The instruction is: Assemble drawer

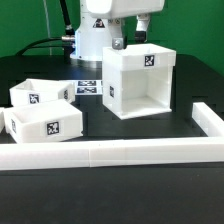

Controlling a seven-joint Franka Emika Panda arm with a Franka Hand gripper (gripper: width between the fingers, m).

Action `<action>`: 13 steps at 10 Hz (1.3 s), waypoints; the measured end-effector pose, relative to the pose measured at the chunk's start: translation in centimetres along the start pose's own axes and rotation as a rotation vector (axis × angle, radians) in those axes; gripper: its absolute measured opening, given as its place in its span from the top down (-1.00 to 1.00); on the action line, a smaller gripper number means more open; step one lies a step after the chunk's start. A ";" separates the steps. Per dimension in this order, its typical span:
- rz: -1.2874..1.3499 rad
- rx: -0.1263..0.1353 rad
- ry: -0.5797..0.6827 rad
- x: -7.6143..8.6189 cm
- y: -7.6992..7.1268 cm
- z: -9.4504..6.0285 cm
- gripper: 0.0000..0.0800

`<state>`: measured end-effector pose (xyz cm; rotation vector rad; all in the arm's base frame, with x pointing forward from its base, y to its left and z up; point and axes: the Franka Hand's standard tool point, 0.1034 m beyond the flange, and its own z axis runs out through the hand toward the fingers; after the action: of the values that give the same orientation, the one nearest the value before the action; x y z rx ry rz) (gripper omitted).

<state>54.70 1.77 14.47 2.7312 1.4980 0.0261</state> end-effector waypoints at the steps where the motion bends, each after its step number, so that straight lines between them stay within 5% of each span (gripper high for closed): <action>1: -0.001 -0.011 0.009 0.1 0.2 -0.1 -0.62; 8: 0.053 -0.011 0.008 0.2 0.0 -0.8 -0.62; 11: 0.350 -0.008 0.012 0.7 -2.9 -1.1 -0.62; 13: 0.496 -0.001 0.016 0.7 -2.8 -1.0 -0.62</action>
Offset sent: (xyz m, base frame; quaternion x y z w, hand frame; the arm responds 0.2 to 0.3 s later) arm 0.0000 0.0000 0.0000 0.0000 0.0000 0.0000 1.0000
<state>52.69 3.86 15.40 3.0259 0.7845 0.0580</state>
